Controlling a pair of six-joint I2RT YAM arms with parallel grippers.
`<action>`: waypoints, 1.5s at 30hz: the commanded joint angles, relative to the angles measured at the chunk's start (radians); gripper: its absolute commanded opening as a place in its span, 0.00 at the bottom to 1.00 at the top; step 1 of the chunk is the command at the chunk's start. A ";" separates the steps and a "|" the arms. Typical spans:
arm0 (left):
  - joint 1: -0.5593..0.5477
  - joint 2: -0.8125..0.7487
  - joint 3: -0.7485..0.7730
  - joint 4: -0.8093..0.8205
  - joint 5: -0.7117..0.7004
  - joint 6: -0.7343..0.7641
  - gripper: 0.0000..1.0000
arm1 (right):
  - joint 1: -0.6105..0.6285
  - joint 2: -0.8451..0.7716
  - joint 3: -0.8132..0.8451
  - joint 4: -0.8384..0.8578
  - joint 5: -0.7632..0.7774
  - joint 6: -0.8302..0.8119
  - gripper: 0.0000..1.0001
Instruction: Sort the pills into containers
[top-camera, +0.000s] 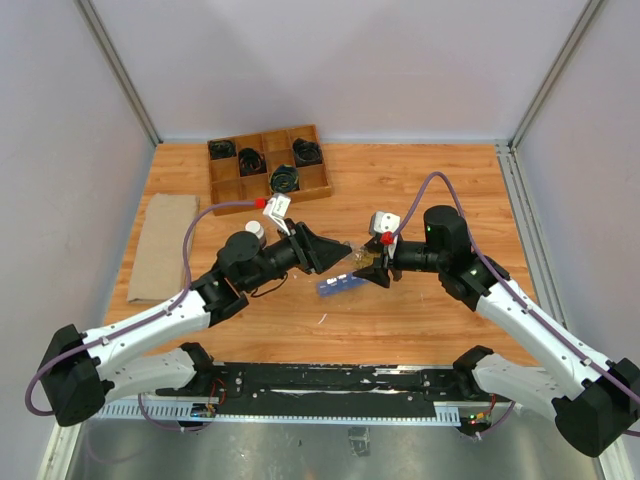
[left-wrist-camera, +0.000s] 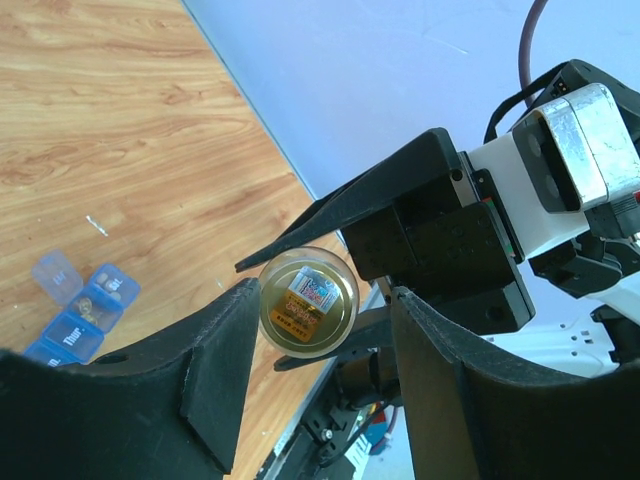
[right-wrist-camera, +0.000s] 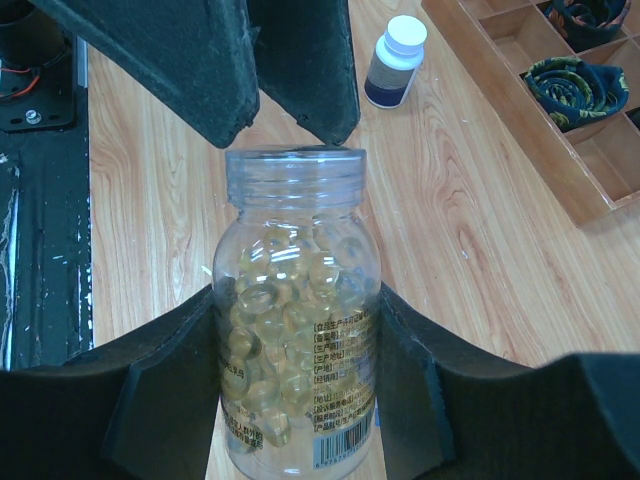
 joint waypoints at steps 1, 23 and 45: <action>-0.007 0.010 0.032 0.024 0.019 0.011 0.59 | 0.002 -0.004 0.028 0.003 0.002 -0.012 0.05; -0.007 -0.001 0.065 -0.083 -0.017 0.056 0.60 | 0.003 -0.007 0.028 0.004 -0.009 -0.007 0.04; -0.007 0.037 0.065 -0.075 0.054 0.061 0.52 | 0.002 -0.009 0.030 0.008 -0.021 0.007 0.04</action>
